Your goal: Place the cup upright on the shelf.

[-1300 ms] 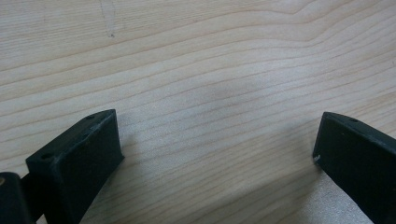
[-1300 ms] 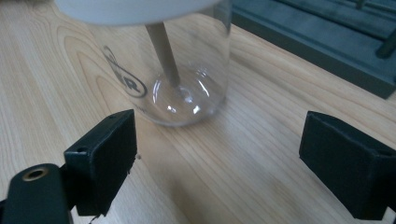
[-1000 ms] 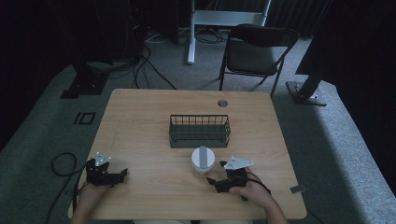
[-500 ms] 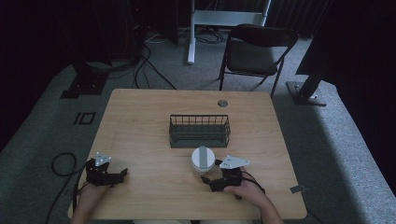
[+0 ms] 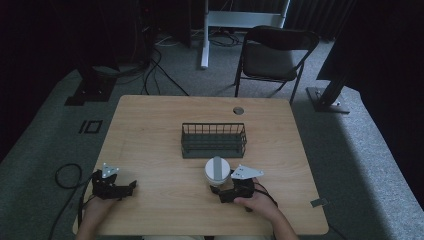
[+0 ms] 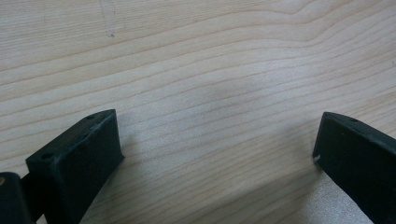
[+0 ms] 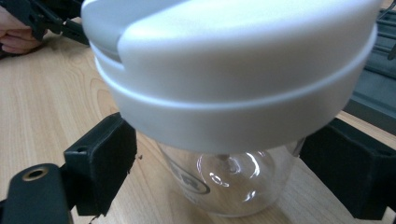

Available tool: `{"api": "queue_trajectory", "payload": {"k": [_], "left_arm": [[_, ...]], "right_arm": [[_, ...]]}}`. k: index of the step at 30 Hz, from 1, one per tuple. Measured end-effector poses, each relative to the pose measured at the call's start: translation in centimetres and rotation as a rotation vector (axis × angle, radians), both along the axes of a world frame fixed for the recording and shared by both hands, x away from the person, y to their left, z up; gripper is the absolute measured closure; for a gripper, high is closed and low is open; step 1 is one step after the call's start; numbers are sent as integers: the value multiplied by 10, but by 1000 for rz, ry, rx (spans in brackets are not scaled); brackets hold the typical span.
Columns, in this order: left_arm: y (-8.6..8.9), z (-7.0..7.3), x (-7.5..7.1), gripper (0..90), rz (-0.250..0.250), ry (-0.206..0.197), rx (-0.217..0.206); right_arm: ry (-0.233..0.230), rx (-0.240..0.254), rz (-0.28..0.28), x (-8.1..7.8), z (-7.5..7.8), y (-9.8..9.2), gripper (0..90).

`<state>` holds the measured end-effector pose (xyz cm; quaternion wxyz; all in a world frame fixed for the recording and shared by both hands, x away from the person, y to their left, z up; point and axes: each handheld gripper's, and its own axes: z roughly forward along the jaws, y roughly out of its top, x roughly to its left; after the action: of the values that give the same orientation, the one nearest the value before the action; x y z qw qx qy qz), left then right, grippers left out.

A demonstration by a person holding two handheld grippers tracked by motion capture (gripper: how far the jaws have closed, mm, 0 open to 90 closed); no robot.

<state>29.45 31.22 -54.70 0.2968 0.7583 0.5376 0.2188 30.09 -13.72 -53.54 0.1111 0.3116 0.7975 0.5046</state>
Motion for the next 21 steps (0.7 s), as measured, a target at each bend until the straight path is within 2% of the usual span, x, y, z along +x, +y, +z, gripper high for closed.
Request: {"api": "queue_trajectory", "payload": {"k": [15, 21], "left_arm": [[0, 0, 0, 12, 1, -1, -1], [0, 0, 0, 12, 1, -1, -1]], "right_arm": [[-25, 25, -54, 1, -4, 9, 110], [-43, 11, -64, 1, -5, 13, 111]]}}
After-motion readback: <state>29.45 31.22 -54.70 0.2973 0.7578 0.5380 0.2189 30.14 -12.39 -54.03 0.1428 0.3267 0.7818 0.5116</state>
